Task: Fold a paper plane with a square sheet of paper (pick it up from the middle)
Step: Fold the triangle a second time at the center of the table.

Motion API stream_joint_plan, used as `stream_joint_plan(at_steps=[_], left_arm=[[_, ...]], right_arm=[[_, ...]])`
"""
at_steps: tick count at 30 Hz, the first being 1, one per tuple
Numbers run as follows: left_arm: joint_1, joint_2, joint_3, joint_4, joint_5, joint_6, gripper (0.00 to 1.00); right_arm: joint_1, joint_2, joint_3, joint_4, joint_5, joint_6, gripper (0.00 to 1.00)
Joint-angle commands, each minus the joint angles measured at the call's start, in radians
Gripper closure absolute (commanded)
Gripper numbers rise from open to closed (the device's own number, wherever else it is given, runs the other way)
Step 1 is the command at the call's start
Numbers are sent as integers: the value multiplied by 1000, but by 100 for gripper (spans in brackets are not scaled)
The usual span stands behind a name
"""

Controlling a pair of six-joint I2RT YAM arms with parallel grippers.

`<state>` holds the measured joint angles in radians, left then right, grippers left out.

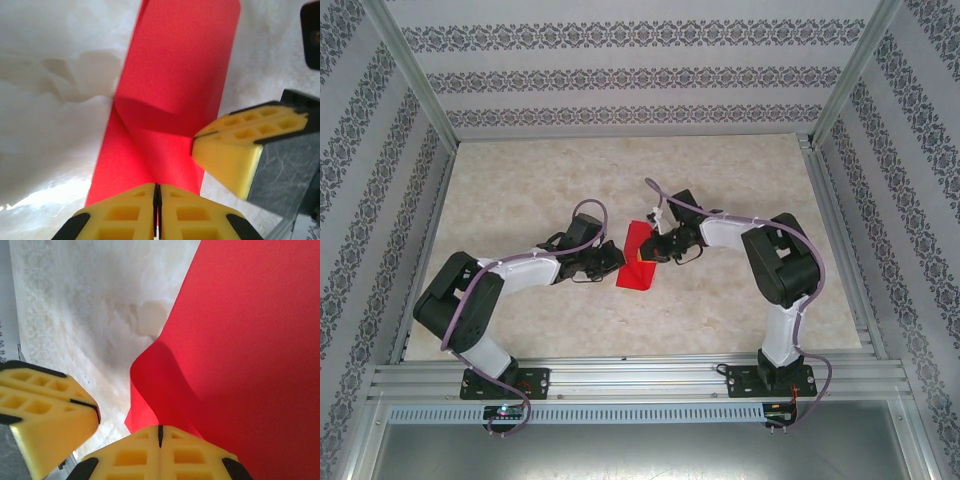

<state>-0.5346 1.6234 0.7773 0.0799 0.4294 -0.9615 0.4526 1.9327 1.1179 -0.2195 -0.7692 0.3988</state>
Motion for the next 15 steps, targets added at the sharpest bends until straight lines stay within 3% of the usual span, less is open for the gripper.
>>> stream_joint_plan(at_steps=[1, 15], left_arm=[[8, 38, 15, 101, 84, 29, 87], [-1, 135, 105, 173, 143, 27, 87]], right_arm=[[-21, 15, 44, -96, 28, -96, 98], [-54, 42, 68, -144, 47, -143, 97]])
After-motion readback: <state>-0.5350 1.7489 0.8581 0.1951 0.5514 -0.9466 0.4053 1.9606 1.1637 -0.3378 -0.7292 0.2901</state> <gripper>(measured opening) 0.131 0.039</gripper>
